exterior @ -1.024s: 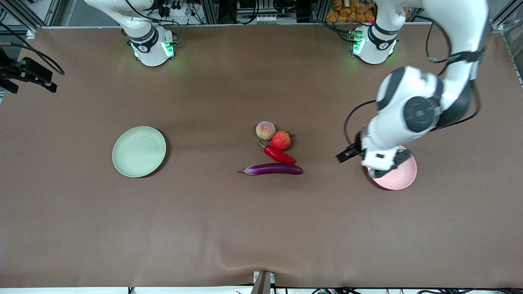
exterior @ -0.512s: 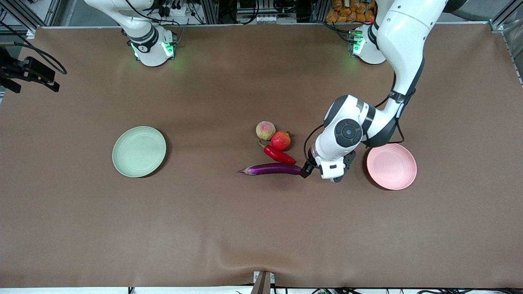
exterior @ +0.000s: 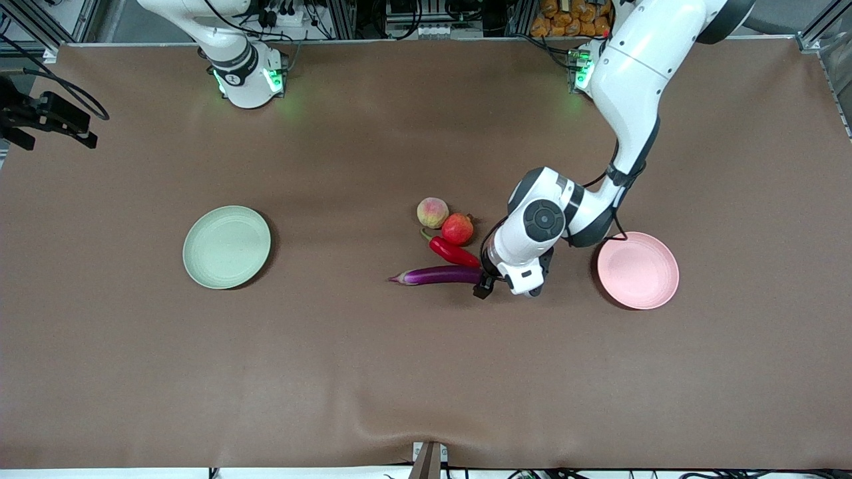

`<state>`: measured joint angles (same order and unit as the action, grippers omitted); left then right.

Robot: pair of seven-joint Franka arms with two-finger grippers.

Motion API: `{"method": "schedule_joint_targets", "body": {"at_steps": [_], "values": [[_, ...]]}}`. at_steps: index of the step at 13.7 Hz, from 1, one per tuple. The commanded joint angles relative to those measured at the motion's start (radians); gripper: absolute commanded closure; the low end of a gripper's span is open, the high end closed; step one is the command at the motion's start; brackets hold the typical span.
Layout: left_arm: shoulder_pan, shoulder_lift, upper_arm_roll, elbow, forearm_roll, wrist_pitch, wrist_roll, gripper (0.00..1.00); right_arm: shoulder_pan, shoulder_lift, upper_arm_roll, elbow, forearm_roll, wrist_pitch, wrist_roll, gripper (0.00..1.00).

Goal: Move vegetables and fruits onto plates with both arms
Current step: 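Reach the left gripper to the purple eggplant and grasp it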

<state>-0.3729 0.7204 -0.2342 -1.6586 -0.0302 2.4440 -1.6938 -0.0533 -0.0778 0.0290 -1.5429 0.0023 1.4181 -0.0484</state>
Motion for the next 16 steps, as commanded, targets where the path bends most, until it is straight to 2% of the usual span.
{"method": "schedule_joint_targets", "body": {"at_steps": [1,4,8,9,10,12,16], "values": [[-0.015,0.017,0.012,0.014,0.013,0.03,-0.03,0.0,0.003,-0.007,-0.003,-0.005,0.015,-0.001,-0.004,0.0],[-0.017,0.043,0.012,0.014,0.012,0.104,-0.058,0.1,0.004,-0.007,-0.001,-0.005,0.015,-0.005,-0.001,0.0],[-0.018,0.051,0.012,0.011,0.016,0.113,-0.06,0.19,0.004,-0.007,-0.001,-0.006,0.015,-0.018,-0.002,0.0],[-0.017,0.056,0.012,0.011,0.016,0.113,-0.052,0.33,0.003,-0.007,-0.001,-0.006,0.015,-0.022,-0.004,0.0],[-0.008,0.057,0.01,0.016,0.016,0.113,-0.044,0.53,0.003,-0.007,-0.001,-0.008,0.015,-0.027,-0.004,0.0],[0.005,0.054,0.01,0.02,0.016,0.113,-0.041,1.0,0.001,-0.008,-0.001,-0.006,0.015,-0.045,-0.004,0.0],[0.012,0.041,0.01,0.023,0.018,0.11,-0.032,1.0,-0.002,-0.007,-0.003,-0.006,0.015,-0.044,-0.005,0.0]]}}
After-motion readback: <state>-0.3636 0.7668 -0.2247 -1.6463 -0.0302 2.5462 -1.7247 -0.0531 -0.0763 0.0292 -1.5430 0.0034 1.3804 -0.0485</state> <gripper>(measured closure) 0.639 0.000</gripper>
